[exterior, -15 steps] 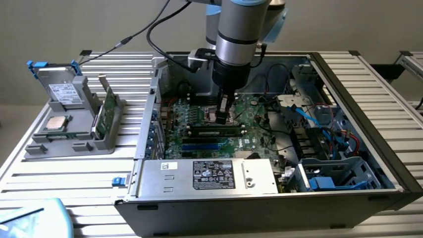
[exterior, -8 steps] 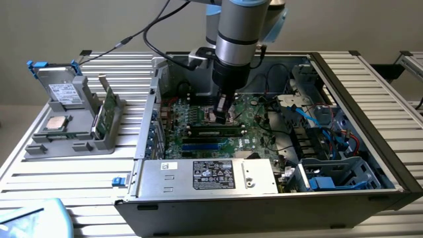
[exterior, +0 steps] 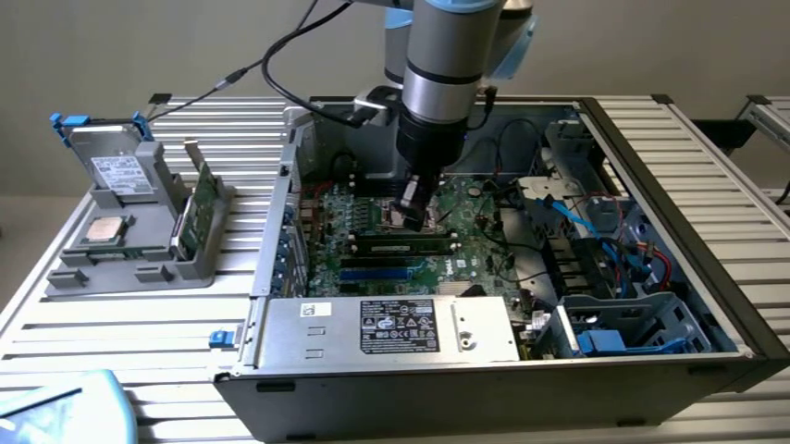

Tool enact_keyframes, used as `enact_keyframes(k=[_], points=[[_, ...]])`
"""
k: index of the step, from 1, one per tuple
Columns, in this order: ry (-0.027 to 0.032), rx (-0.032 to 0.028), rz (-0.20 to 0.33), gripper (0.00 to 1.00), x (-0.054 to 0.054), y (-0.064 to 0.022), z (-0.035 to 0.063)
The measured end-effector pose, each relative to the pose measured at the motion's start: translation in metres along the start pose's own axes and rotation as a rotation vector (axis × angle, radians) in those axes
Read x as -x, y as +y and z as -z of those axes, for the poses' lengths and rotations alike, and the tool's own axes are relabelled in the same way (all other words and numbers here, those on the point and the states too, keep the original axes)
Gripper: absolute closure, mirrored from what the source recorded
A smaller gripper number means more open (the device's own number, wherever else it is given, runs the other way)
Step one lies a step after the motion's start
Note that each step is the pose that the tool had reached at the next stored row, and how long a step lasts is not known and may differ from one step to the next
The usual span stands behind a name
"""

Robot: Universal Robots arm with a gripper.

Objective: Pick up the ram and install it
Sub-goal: 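Press down the ram until it locks into place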

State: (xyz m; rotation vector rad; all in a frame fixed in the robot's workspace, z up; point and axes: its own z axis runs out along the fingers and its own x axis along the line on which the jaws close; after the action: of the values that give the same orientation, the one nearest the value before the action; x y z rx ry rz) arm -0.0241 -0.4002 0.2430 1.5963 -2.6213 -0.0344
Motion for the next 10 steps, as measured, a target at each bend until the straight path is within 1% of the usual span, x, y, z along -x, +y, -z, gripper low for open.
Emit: enact_keyframes(k=[10], points=[[-0.0144, -0.0061, -0.137, 0.89, 0.0000, 0.0000, -0.0004]])
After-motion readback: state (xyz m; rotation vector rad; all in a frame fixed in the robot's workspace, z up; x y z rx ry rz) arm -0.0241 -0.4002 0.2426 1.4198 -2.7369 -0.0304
